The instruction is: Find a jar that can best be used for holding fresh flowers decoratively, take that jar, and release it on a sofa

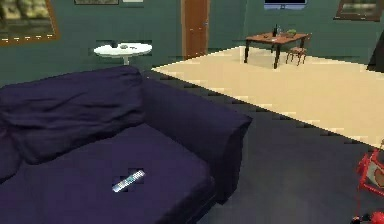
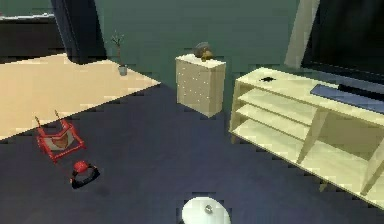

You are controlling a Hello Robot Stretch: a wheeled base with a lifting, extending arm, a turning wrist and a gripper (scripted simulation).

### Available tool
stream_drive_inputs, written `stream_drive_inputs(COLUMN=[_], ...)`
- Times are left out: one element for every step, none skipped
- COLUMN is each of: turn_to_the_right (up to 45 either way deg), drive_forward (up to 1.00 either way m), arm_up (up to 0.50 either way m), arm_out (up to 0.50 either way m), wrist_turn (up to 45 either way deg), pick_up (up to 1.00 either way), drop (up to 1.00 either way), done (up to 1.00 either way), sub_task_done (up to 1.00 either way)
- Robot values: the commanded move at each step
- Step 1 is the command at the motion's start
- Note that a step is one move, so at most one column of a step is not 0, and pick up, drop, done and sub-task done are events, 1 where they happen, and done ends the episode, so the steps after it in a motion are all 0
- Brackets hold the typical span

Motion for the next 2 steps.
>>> stream_drive_inputs(turn_to_the_right=[-45.0, -42.0], drive_forward=[0.00, 0.00], arm_up=[0.00, 0.00], arm_out=[0.00, 0.00], wrist_turn=[0.0, 0.0], pick_up=[0.00, 0.00], drop=[0.00, 0.00], done=[0.00, 0.00], sub_task_done=[0.00, 0.00])
